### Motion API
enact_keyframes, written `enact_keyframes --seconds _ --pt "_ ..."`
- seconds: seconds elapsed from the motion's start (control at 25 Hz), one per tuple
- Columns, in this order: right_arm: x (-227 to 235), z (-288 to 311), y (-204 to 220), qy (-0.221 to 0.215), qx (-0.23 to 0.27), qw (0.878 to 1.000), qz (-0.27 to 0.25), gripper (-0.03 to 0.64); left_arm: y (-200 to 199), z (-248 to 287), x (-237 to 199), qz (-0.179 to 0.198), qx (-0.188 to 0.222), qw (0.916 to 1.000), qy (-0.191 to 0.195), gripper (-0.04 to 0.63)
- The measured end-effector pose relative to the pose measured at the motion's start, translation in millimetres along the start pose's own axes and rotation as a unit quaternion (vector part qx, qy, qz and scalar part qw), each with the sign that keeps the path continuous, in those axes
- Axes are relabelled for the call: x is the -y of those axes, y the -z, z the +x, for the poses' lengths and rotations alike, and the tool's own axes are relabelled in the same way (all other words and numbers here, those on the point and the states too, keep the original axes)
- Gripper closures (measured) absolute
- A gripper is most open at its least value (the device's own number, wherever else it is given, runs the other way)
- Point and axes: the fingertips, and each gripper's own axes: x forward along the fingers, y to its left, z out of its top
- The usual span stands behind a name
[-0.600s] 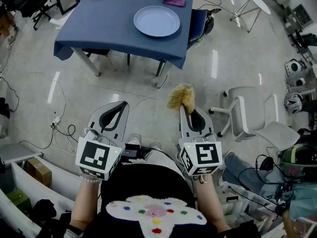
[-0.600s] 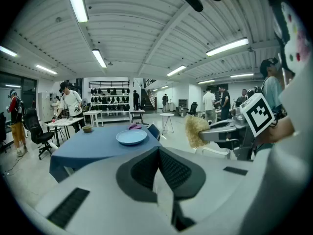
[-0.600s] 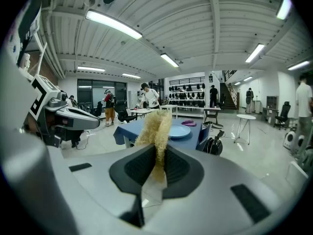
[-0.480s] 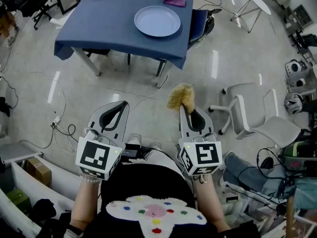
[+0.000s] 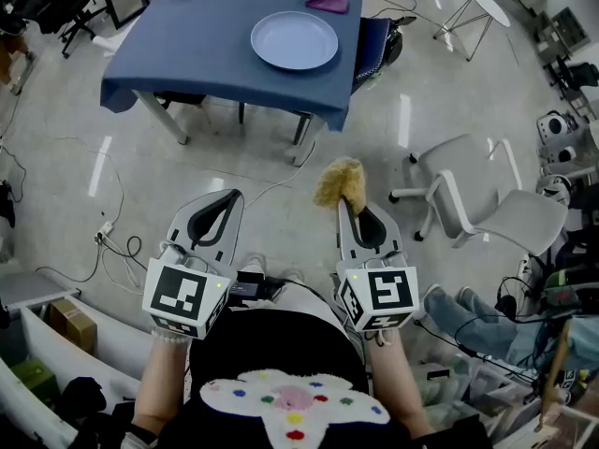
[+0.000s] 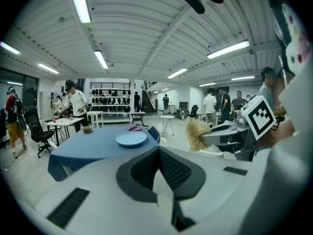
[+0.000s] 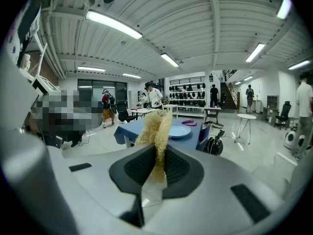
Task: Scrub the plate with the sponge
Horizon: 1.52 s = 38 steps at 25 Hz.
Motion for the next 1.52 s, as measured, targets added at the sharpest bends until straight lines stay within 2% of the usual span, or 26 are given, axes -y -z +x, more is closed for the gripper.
enact_keyframes --seconds 0.12,0.28,0.32,0.92,1.28,1.52 --pt "-0.9 1.0 1.0 -0.005 -0.003 1.000 0.006 0.572 -2.6 3.3 0.2 -0.002 0.005 1.0000 0.000 0.575" --pt "-0.3 1.4 -0.8 0.003 -0.002 1.000 0.012 0.572 -4.6 7.0 1.2 -0.003 0.005 0.9999 0.015 0.480" --pt "-0.3 1.6 -1.4 0.006 -0.002 1.000 0.013 0.572 -4.8 7.7 0.0 -0.001 0.004 0.9999 0.017 0.474" --pt "-6.8 12.5 -18.4 0.063 0.013 0.998 0.010 0.571 -16.8 17.4 -32.0 0.019 0.018 0.9983 0.052 0.476" --pt "-16.8 17.5 -29.3 0.117 0.022 0.993 0.005 0.571 -25.1 13.2 -56.3 0.037 0.037 0.9951 0.083 0.476" --pt "-18.4 17.0 -31.9 0.117 0.023 0.993 -0.004 0.571 -26.5 13.4 -59.4 0.043 0.046 0.9948 0.080 0.476"
